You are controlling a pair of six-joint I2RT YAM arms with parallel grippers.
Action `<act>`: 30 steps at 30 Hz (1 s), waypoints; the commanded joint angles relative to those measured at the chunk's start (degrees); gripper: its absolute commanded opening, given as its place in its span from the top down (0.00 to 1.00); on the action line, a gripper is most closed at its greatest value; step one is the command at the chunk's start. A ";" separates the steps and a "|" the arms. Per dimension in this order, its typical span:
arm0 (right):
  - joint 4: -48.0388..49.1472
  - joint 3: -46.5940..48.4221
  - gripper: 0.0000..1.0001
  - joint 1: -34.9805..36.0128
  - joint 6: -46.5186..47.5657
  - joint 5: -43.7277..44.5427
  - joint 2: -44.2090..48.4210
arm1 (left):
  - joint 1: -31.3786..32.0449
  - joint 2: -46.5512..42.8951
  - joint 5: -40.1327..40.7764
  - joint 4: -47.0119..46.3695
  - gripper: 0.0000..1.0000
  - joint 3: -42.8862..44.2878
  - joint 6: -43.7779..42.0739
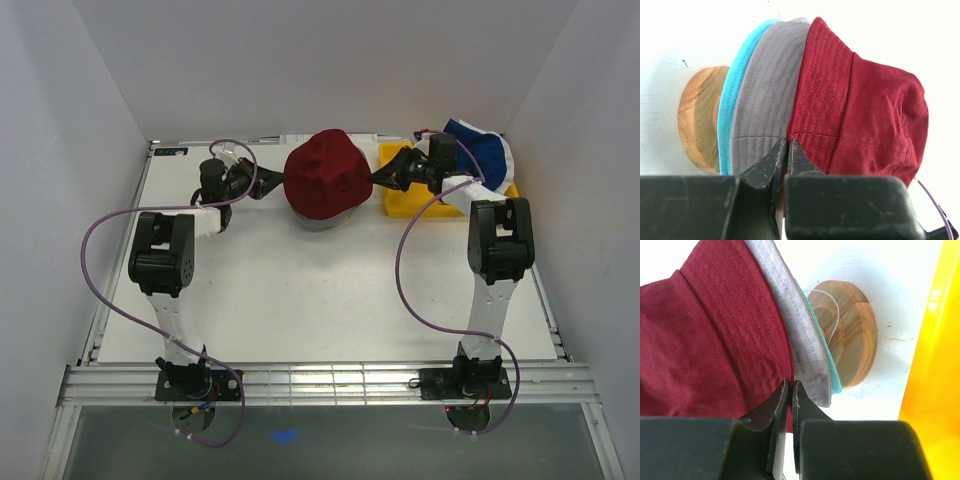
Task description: Stack the hats
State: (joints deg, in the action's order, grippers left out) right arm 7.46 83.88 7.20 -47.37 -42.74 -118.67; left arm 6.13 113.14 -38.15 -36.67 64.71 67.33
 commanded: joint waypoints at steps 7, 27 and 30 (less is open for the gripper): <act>-5.88 5.68 0.92 0.01 4.48 2.93 -1.21 | -0.24 0.41 -0.35 -2.62 0.66 4.02 1.58; -9.31 10.78 0.92 1.23 4.66 3.01 -3.58 | 0.28 6.82 -0.43 -6.66 0.73 10.00 7.11; -9.40 11.31 0.92 1.50 4.40 3.19 -3.93 | 0.90 7.44 -0.08 -7.28 0.89 10.35 8.43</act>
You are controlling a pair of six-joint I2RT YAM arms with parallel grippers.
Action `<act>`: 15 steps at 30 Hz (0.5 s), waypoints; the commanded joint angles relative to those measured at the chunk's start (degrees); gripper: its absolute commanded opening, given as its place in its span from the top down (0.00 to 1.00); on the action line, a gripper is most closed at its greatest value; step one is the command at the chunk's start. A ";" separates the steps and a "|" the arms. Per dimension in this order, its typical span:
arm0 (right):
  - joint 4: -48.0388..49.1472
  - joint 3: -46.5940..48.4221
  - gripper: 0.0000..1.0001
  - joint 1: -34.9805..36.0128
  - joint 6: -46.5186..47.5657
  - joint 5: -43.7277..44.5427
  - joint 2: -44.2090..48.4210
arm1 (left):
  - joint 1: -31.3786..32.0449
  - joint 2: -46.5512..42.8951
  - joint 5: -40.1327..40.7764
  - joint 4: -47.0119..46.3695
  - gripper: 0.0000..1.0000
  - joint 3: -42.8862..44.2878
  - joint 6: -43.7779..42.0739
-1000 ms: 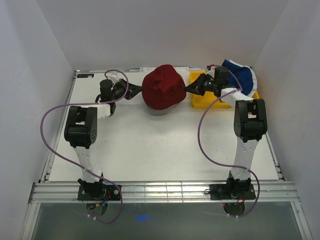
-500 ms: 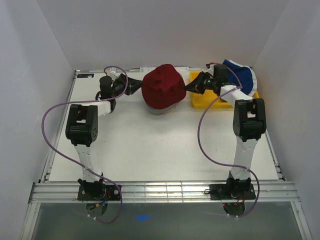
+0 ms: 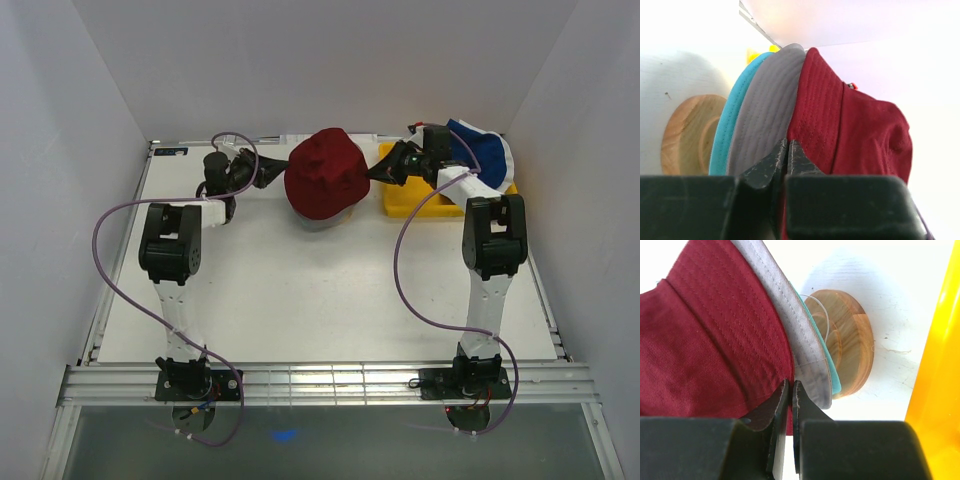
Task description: Stack the hats
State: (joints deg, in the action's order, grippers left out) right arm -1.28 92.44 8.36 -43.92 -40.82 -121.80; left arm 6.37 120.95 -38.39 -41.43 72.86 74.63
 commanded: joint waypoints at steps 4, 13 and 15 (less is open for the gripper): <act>-1.00 3.44 0.92 0.69 0.59 1.70 -1.16 | 1.45 0.25 1.82 -2.52 1.00 1.94 2.97; -1.88 4.67 0.92 0.78 0.15 2.67 -1.78 | 2.15 -1.59 8.59 7.31 1.00 -2.28 1.49; -2.06 4.85 0.92 0.78 0.24 2.85 -1.78 | 2.15 -2.11 9.91 9.17 1.00 -3.42 0.78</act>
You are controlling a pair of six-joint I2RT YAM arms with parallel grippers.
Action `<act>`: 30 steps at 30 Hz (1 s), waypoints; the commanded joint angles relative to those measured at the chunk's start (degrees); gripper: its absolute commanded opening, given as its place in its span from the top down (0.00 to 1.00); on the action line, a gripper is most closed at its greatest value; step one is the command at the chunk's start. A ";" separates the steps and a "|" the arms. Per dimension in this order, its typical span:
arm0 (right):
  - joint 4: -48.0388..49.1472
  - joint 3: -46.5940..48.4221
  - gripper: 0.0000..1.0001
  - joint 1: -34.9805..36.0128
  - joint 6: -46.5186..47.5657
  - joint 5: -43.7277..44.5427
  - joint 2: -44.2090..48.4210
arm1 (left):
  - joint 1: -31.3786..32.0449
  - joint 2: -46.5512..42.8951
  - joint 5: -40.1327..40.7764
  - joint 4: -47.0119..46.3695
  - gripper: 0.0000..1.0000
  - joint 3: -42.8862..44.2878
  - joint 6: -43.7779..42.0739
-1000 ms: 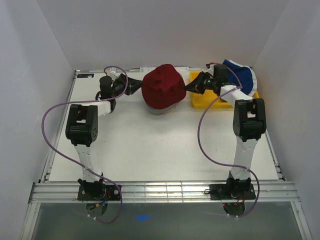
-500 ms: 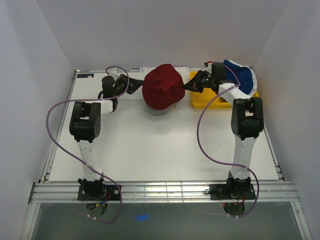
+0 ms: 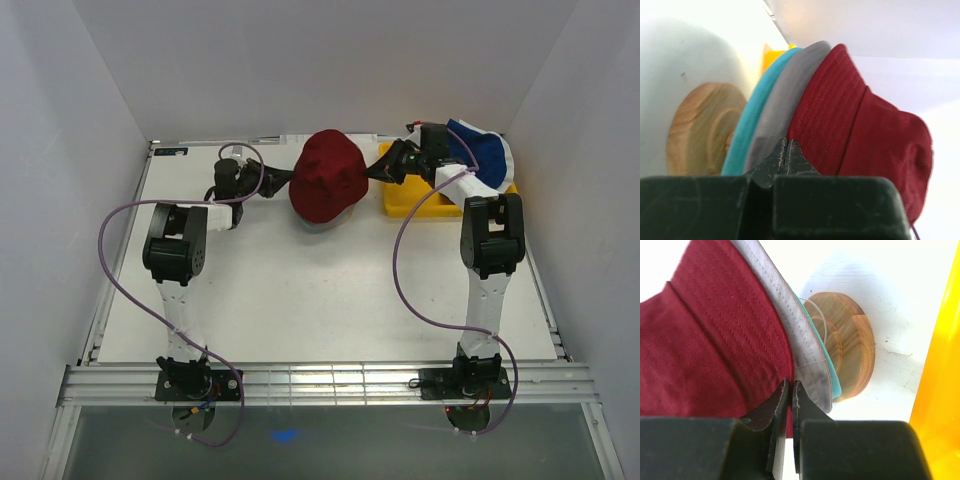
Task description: Stack the hats
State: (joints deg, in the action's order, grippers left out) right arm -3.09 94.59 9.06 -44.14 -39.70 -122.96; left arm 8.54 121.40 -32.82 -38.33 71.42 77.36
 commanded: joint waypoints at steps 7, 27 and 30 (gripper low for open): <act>-1.83 1.92 0.92 0.08 2.13 3.23 -0.71 | -0.36 -5.04 7.59 11.51 1.00 -5.50 -5.11; -8.33 -5.55 0.92 -0.89 12.67 11.93 -0.44 | -3.70 -6.09 7.50 18.81 1.00 -8.57 -11.79; -8.33 -6.25 0.92 -0.89 13.29 12.54 -0.27 | -3.70 -5.48 7.42 19.51 1.00 -8.75 -12.23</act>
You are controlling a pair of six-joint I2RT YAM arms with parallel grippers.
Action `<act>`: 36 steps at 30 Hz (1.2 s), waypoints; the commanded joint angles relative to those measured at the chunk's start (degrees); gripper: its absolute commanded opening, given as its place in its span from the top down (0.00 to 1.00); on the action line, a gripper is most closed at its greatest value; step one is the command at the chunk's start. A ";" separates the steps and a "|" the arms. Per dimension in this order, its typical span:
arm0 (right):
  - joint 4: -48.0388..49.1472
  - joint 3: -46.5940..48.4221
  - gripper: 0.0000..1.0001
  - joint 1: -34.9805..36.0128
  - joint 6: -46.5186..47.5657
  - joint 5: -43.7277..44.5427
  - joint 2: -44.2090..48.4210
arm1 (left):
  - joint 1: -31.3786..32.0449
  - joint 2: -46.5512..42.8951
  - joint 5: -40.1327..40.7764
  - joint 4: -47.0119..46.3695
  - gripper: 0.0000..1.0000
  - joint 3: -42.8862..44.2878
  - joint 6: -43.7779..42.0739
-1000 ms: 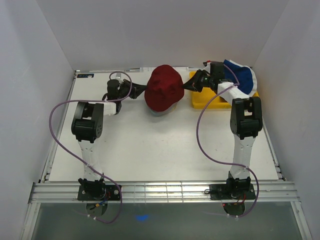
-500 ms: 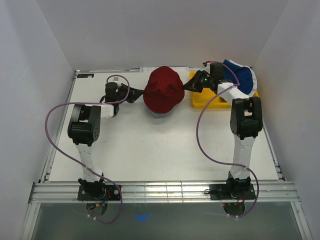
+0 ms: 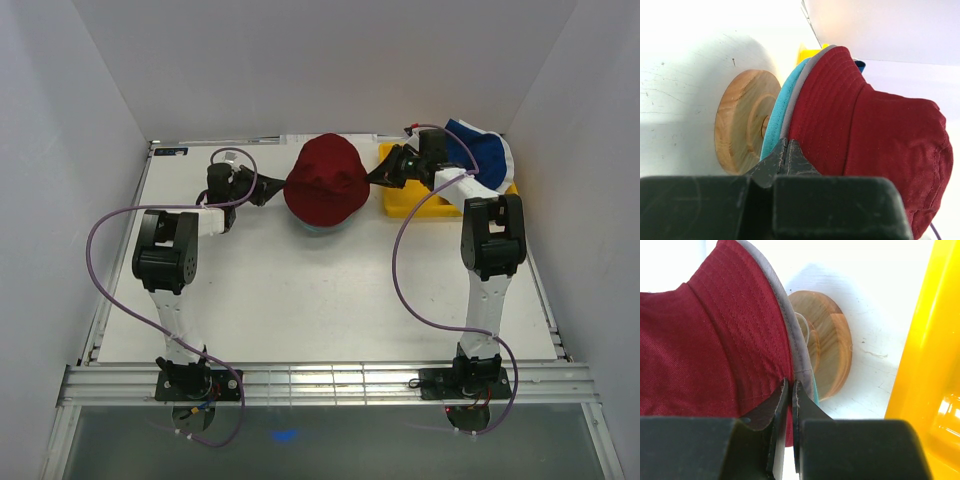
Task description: Stack the hats
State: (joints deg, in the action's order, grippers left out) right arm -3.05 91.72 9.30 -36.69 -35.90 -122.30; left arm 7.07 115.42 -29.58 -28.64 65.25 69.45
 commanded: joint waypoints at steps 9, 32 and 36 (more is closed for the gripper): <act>-9.60 -4.45 0.92 -1.83 7.42 10.50 -1.27 | -2.76 1.21 5.50 15.27 1.00 -1.45 -7.66; -6.19 -14.37 0.92 1.95 8.39 12.52 3.55 | -2.76 6.75 6.73 29.68 1.00 13.05 -17.42; -4.60 -16.49 0.92 1.95 7.68 11.73 5.84 | -2.76 6.49 5.68 29.88 0.77 14.64 -17.68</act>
State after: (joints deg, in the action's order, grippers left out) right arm 2.46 79.81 11.81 -32.99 -30.33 -114.78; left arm 7.07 119.74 -30.37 -8.78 80.42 56.14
